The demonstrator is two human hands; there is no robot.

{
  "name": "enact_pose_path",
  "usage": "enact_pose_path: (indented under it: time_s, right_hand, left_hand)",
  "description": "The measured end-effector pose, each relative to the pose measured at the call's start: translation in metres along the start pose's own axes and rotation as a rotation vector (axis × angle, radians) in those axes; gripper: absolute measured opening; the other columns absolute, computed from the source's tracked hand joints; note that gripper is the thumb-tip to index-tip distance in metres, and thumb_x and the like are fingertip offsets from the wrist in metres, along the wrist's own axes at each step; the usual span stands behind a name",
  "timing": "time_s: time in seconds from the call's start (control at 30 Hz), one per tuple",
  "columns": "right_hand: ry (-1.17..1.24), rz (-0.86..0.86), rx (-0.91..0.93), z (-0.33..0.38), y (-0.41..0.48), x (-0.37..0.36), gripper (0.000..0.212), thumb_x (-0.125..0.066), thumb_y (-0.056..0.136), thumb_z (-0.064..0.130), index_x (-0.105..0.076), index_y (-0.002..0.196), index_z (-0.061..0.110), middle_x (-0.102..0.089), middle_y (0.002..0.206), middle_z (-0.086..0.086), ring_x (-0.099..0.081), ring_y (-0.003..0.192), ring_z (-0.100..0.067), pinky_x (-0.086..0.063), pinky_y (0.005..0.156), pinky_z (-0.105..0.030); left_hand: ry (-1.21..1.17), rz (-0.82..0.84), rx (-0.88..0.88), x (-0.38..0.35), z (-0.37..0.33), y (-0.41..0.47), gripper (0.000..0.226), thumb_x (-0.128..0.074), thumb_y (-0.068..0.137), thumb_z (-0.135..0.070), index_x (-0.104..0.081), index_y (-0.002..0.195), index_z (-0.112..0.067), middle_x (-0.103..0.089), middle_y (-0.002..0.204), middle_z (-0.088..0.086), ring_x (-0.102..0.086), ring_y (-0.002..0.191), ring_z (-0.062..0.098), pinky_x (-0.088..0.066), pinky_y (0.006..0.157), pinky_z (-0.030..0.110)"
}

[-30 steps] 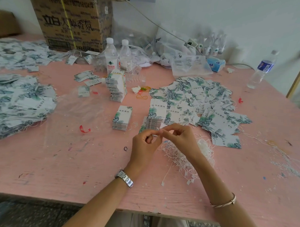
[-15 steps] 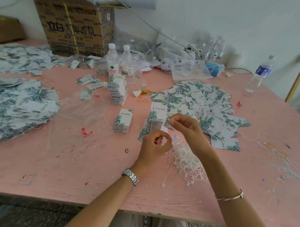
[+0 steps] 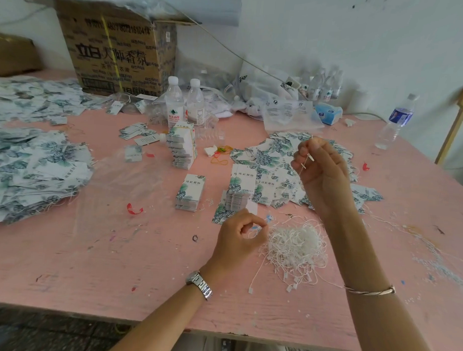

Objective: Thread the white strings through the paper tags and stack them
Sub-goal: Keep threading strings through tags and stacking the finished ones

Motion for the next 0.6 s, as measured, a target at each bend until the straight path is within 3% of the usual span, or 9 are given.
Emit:
enact_pose_path:
  time_s: [0.07, 0.17, 0.27, 0.4, 0.53, 0.6]
  right_hand:
    - [-0.01, 0.009, -0.031, -0.005, -0.001, 0.003, 0.019, -0.045, 0.101, 0.005, -0.059, 0.089, 0.011, -0.058, 0.076, 0.0, -0.05, 0.068, -0.01, -0.045, 0.065, -0.022]
    - [-0.014, -0.001, -0.105, -0.016, -0.005, 0.01, 0.018, -0.046, 0.101, 0.007, -0.058, 0.088, 0.012, -0.053, 0.072, 0.003, -0.041, 0.059, -0.006, -0.038, 0.055, -0.016]
    - [-0.051, -0.049, -0.187, -0.031, -0.009, 0.023, 0.024, -0.05, 0.1, 0.013, -0.06, 0.079, 0.018, -0.04, 0.065, 0.007, -0.028, 0.052, -0.004, -0.027, 0.043, -0.014]
    - [-0.154, -0.12, -0.268, -0.052, -0.016, 0.039, 0.031, -0.055, 0.098, 0.019, -0.065, 0.069, 0.026, -0.034, 0.064, 0.007, -0.024, 0.049, -0.004, -0.015, 0.041, -0.017]
    - [-0.132, -0.172, -0.331, -0.071, -0.022, 0.048, 0.028, -0.056, 0.098, 0.018, -0.061, 0.071, 0.022, -0.034, 0.064, 0.006, -0.022, 0.048, -0.005, -0.017, 0.039, -0.016]
    - [-0.127, -0.195, -0.352, -0.079, -0.025, 0.05, 0.029, -0.055, 0.099, 0.017, -0.059, 0.072, 0.022, -0.031, 0.066, 0.005, -0.02, 0.049, -0.006, -0.017, 0.038, -0.015]
  left_hand:
    - [0.008, -0.032, 0.027, 0.004, 0.004, -0.001, 0.015, -0.074, 0.087, -0.024, -0.075, 0.086, -0.009, -0.052, 0.066, 0.006, -0.038, 0.061, 0.007, -0.033, 0.059, 0.024]
    - [0.066, -0.181, 0.059, 0.016, 0.006, 0.003, 0.005, -0.077, 0.087, -0.012, -0.074, 0.083, -0.012, -0.049, 0.063, -0.01, -0.038, 0.059, 0.008, -0.033, 0.056, 0.026]
    - [0.12, -0.355, 0.062, 0.033, 0.003, 0.015, 0.003, -0.075, 0.089, -0.015, -0.073, 0.087, -0.014, -0.048, 0.066, 0.0, -0.039, 0.06, 0.01, -0.034, 0.054, 0.024]
    - [0.202, -0.496, 0.114, 0.053, 0.005, 0.045, 0.009, -0.072, 0.092, -0.025, -0.074, 0.092, -0.016, -0.055, 0.077, -0.002, -0.046, 0.065, 0.006, -0.039, 0.056, 0.023]
    - [0.388, -0.384, 0.29, 0.058, 0.013, 0.081, 0.026, -0.068, 0.089, -0.051, -0.072, 0.097, -0.027, -0.062, 0.093, -0.008, -0.054, 0.074, 0.001, -0.037, 0.053, 0.021]
    - [0.429, -0.271, 0.357, 0.057, 0.019, 0.095, 0.042, -0.067, 0.085, -0.063, -0.07, 0.103, -0.025, -0.064, 0.1, -0.008, -0.06, 0.084, 0.006, -0.047, 0.061, 0.025]
Point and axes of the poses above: each hand's wrist, its own y-axis towards the middle knuckle, its own x-axis out of the back of the hand, z = x × y, the point moved 3 cm from there along y, towards the middle knuckle
